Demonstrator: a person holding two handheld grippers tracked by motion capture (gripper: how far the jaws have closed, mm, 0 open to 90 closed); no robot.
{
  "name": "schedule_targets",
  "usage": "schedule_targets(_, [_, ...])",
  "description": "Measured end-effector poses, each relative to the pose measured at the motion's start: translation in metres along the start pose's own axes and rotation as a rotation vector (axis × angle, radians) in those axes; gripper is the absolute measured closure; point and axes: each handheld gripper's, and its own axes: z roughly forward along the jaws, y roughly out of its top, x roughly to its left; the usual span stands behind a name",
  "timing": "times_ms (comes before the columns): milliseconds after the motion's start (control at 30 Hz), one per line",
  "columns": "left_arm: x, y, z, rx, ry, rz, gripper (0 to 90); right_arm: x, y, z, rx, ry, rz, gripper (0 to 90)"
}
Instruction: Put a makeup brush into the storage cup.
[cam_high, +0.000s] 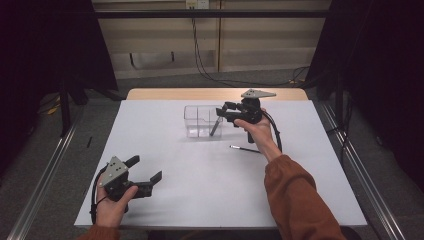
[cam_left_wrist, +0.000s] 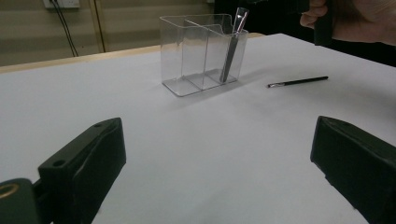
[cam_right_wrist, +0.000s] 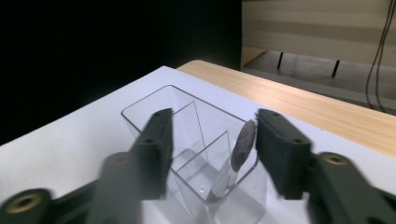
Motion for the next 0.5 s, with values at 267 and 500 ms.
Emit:
schedule_targets(267, [0.0,0.0,0.0,-0.001,0.001,-0.002,3.3,0.004,-0.002,-0.012,-0.025,-0.028,-0.01,19.0])
schedule_targets(500, [0.001,0.001,0.0,0.002,0.002,0.006,3.3,0.004,-0.007,-0.024,-0.031,-0.047,-0.005,8.2])
